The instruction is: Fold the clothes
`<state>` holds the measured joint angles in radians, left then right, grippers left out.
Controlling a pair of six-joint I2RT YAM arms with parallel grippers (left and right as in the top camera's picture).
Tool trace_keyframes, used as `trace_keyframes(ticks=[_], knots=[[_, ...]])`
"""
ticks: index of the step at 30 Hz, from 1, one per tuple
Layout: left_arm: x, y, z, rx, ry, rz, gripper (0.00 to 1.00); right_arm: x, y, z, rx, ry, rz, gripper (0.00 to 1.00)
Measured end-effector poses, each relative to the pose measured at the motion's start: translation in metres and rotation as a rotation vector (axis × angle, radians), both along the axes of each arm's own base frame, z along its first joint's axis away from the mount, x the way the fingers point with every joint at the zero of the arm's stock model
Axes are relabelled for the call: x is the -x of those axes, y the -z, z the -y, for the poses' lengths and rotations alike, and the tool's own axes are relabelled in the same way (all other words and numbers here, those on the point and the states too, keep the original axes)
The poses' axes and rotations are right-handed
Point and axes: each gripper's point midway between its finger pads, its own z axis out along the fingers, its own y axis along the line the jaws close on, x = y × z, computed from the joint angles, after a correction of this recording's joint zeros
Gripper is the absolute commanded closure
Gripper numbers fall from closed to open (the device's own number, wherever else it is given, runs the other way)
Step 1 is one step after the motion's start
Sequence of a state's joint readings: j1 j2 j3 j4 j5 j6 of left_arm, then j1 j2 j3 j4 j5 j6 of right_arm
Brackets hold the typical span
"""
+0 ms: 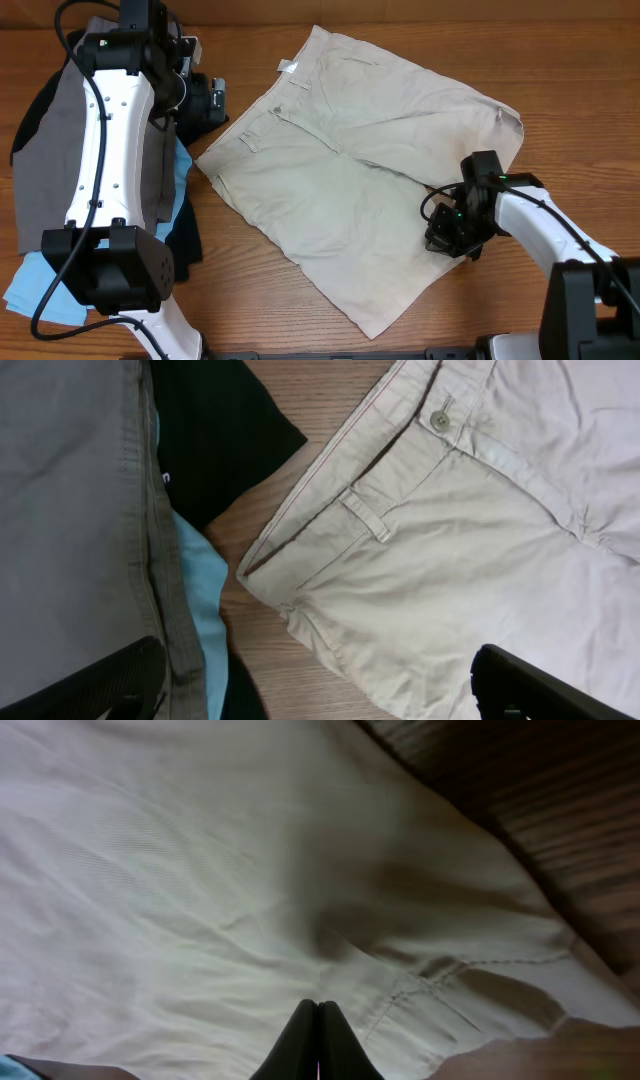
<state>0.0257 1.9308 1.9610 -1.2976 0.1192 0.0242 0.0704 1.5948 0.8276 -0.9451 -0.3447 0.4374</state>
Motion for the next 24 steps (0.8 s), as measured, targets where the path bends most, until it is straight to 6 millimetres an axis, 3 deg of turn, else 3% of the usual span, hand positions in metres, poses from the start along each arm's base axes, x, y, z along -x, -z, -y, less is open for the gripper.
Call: trace_keyframes(ticks=[9, 17, 24], knots=[[-0.002, -0.001, 0.000, 0.000, 0.000, 0.009, 0.00, 0.000, 0.018, 0.009, 0.044, 0.043, -0.053, 0.96], [-0.002, -0.001, 0.000, 0.000, 0.000, 0.009, 0.00, -0.002, 0.021, 0.018, -0.019, 0.148, -0.103, 0.96], [-0.002, -0.001, 0.000, 0.000, 0.000, 0.009, 0.00, -0.015, 0.021, 0.053, -0.065, 0.317, -0.079, 0.96]])
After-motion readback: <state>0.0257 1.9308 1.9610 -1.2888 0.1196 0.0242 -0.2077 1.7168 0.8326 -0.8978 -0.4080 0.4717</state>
